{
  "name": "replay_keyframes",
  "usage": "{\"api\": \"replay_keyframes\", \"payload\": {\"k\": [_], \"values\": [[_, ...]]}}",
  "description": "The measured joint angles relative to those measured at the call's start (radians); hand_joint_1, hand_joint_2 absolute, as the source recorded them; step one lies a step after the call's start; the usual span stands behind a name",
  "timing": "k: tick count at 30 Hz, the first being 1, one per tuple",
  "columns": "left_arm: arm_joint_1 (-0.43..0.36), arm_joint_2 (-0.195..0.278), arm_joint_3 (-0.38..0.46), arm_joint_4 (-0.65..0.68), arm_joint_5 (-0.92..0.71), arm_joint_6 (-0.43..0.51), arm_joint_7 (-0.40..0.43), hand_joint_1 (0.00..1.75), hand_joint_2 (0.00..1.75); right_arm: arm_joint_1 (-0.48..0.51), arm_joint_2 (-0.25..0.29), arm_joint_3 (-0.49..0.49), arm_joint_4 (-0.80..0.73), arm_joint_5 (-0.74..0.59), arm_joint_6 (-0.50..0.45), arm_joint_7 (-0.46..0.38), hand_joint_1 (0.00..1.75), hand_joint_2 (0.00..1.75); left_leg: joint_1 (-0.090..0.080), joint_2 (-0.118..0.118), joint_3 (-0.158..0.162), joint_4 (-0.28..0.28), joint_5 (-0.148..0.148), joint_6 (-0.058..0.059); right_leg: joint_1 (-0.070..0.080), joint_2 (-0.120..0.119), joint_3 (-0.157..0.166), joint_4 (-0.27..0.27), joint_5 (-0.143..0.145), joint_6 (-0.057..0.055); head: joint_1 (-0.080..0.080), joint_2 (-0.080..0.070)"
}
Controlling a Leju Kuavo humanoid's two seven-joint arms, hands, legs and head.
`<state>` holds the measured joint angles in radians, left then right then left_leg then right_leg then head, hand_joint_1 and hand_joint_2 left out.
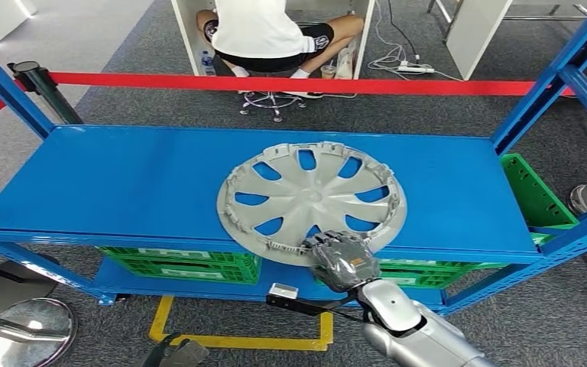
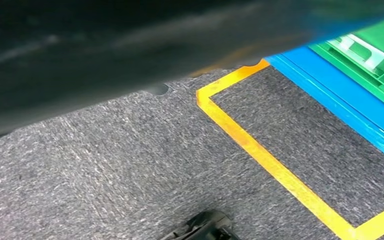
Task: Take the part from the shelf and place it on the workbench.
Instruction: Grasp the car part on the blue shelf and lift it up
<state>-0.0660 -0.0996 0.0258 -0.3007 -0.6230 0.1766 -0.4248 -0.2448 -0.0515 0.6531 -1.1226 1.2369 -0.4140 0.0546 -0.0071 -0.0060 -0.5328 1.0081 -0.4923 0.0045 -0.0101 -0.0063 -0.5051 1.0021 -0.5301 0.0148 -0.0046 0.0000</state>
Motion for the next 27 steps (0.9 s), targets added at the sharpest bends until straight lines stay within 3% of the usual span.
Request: {"api": "replay_keyframes", "payload": {"k": [15, 23, 27], "values": [[0.002, 0.001, -0.005, 0.000, 0.023, 0.006, -0.002, 0.00, 0.00, 0.043, -0.004, 0.005, -0.085, 0.027, -0.017, -0.002, 1.75, 1.75, 0.000, 0.000, -0.003, 0.000, 0.000, 0.000, 0.000, 0.000, -0.003, 0.000, 0.000, 0.000, 0.000, 0.000], [0.005, 0.001, -0.013, 0.002, 0.049, 0.019, -0.006, 0.00, 0.00, 0.076, -0.008, 0.006, -0.189, 0.058, -0.112, -0.017, 1.75, 1.75, 0.000, 0.000, -0.005, 0.000, 0.000, 0.000, 0.000, 0.000, -0.004, 0.000, 0.000, 0.000, 0.000, 0.000], [0.011, -0.006, -0.014, 0.002, 0.083, 0.039, -0.010, 0.00, 0.00, 0.114, -0.008, -0.005, -0.275, 0.112, -0.227, -0.072, 1.75, 1.75, 0.000, 0.000, -0.006, 0.000, 0.000, 0.000, 0.000, -0.001, -0.006, 0.000, 0.000, 0.000, 0.000, 0.000]]}}
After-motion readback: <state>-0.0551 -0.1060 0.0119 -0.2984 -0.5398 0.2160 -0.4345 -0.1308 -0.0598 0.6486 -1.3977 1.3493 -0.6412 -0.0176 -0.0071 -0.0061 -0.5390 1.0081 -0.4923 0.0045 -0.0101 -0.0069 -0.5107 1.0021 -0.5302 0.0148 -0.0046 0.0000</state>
